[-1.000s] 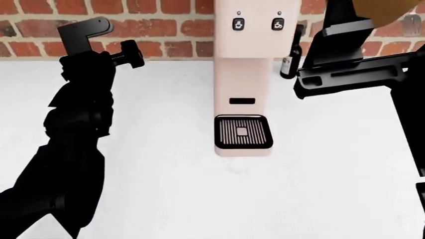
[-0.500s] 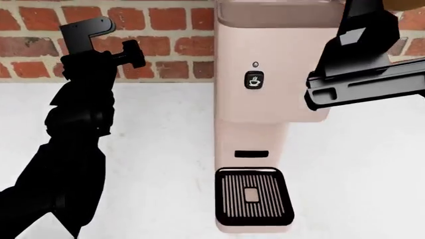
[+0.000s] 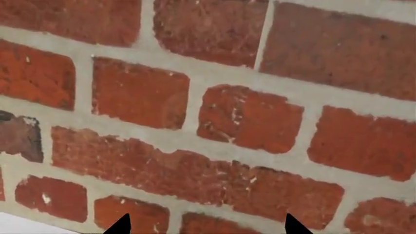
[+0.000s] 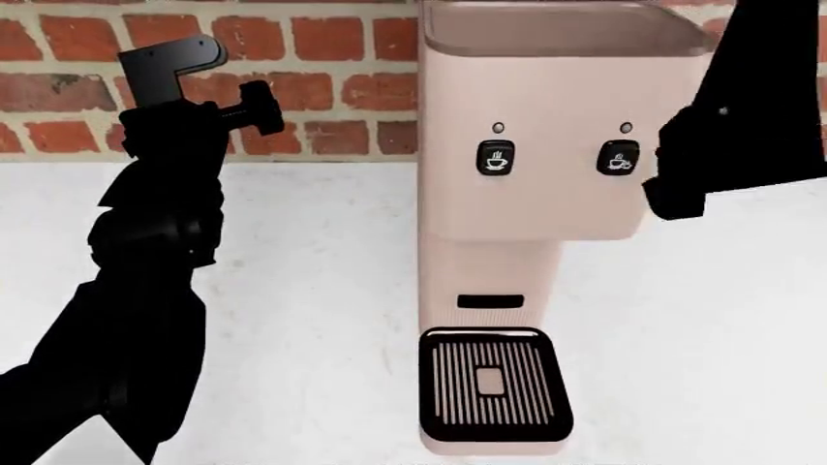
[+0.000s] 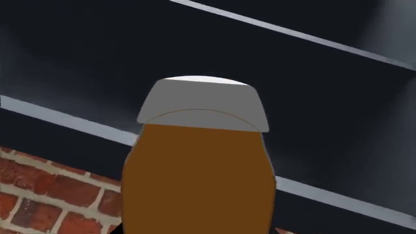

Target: Pick the honey bottle and peanut butter from the counter and place them in the cabinets closest to them.

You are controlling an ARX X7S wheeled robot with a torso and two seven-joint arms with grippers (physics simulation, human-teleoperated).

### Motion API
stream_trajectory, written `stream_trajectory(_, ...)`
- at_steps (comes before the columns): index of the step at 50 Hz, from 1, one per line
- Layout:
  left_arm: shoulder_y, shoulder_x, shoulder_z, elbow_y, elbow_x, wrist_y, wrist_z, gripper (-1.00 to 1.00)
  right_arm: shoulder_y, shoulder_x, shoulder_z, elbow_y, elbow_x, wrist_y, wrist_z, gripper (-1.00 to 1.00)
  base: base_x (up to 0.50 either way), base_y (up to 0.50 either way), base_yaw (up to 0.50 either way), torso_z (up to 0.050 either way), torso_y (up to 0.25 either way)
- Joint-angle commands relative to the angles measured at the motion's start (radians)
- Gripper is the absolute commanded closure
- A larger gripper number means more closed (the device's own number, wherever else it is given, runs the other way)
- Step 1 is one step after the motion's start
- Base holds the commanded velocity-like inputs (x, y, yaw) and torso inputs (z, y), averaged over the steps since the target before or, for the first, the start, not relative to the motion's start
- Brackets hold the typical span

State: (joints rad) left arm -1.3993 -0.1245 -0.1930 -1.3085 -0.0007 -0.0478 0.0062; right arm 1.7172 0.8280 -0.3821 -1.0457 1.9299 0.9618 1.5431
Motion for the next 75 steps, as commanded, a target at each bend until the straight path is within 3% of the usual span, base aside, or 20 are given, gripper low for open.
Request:
stream_trajectory(1,0.0,0.001,0.003,0.0,0.001,-0.002,-0.003,-1.0,0.307,0.141,-0.184,-0.001,0.067,-0.225,0.028,1.0,0.02,0.0,0.0,0.0,0.0)
stream_trajectory(4,0.001,0.001,0.005,0.0,0.002,-0.002,-0.005,-1.0,0.597,0.222,-0.484,-0.001,0.097,-0.424,0.028,1.0,0.02,0.0,0.0,0.0,0.0)
stream_trajectory(5,0.001,0.001,0.006,0.0,0.003,-0.002,-0.007,-1.0,0.638,0.234,-0.501,-0.001,0.111,-0.448,0.028,1.0,0.02,0.0,0.0,0.0,0.0)
stream_trajectory(10,0.001,0.002,0.012,0.0,0.005,-0.006,-0.012,-1.0,0.639,0.205,-0.32,0.086,0.215,-0.388,0.028,1.0,0.02,0.0,0.0,0.0,0.002)
stream_trajectory(16,0.001,0.002,0.016,0.0,0.004,-0.008,-0.016,-1.0,0.639,0.092,-0.249,0.305,0.272,-0.265,0.028,1.0,0.02,0.0,0.0,0.0,0.0)
stream_trajectory(22,0.001,0.002,0.019,0.0,0.003,-0.014,-0.02,-1.0,0.639,-0.164,-0.158,0.68,0.237,0.081,0.028,1.0,0.02,0.0,0.0,0.0,0.0)
stream_trajectory(27,0.001,0.003,0.023,0.0,0.004,-0.018,-0.027,-1.0,0.639,-0.277,-0.274,0.974,0.265,0.257,0.028,1.0,0.02,0.0,0.0,0.0,0.0)
stream_trajectory(30,0.003,0.003,0.029,0.0,0.007,-0.018,-0.033,-1.0,0.639,-0.402,-0.199,1.161,0.193,0.384,0.028,1.0,0.02,0.0,0.0,0.0,0.0)
stream_trajectory(33,0.002,0.004,0.034,0.0,0.007,-0.018,-0.037,-1.0,0.639,-0.562,-0.04,1.366,0.039,0.601,0.028,1.0,0.02,0.0,0.0,0.0,0.0)
stream_trajectory(36,0.001,0.003,0.035,0.0,0.006,-0.019,-0.04,-1.0,0.639,-0.585,-0.084,1.435,0.058,0.609,0.028,1.0,0.02,0.0,0.0,0.0,0.0)
stream_trajectory(44,0.002,0.003,0.04,0.0,0.003,-0.022,-0.04,-1.0,0.639,-0.643,0.02,1.644,-0.042,0.609,0.028,1.0,0.02,0.0,0.0,0.0,0.0)
stream_trajectory(53,0.003,0.004,0.049,0.0,0.004,-0.019,-0.048,-1.0,0.639,-0.644,0.034,1.923,-0.09,0.609,0.027,1.0,0.02,0.0,0.0,0.0,0.0)
stream_trajectory(64,0.003,0.004,0.055,0.0,0.003,-0.018,-0.047,-1.0,0.639,-0.672,0.152,2.121,-0.917,0.602,-0.658,1.0,0.02,0.0,0.0,0.0,0.0)
stream_trajectory(65,0.003,0.004,0.055,0.0,0.003,-0.018,-0.048,-1.0,0.639,-0.677,0.154,2.125,-0.958,0.602,-0.695,-1.0,0.02,0.0,0.0,0.0,0.0)
stream_trajectory(75,0.004,0.004,0.059,0.0,0.001,-0.017,-0.048,-1.0,0.639,-0.695,0.173,2.093,-1.072,0.607,-0.774,-1.0,0.0,0.0,0.0,-0.002,0.0)
